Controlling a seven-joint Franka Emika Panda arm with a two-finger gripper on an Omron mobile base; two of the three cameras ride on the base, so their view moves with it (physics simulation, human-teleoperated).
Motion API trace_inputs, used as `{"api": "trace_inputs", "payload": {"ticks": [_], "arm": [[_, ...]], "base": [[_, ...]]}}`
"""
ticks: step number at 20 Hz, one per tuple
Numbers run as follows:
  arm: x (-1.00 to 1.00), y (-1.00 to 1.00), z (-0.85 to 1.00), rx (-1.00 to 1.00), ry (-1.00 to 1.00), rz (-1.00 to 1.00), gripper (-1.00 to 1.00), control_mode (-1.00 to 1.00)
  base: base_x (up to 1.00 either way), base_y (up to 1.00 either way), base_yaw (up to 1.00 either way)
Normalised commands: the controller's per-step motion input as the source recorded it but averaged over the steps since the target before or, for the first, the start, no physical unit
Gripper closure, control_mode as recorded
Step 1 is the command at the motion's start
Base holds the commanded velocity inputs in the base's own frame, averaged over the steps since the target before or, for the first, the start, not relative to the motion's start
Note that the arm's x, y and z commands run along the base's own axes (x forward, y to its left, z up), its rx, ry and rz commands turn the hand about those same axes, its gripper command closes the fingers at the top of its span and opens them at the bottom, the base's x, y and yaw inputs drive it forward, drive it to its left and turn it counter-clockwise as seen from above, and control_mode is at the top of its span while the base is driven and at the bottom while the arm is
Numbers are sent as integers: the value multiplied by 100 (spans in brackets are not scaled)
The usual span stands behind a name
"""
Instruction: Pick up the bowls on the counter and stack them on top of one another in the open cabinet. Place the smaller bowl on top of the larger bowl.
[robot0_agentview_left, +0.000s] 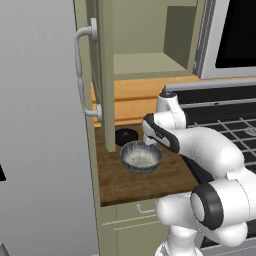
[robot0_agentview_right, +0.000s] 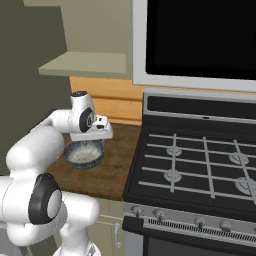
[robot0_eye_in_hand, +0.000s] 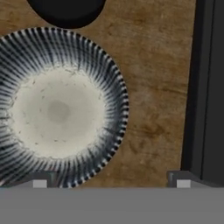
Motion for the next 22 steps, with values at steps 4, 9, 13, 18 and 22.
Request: {"api": "trace_inputs", "payload": {"ticks": [4,9,13,18,22], "arm": [[24,0,21,6,0,2,-100,-100],[40,21,1,11,-8,0,-100,-100],[47,28,0,13,-14,0,-100,-100],[48,27,-1,9,-15,0,-100,-100],[44,7,-10,0,-13,0,-100,-100]], "base": [[0,0,0],[0,0,0],[0,0,0],[0,0,0],[0,0,0]]}}
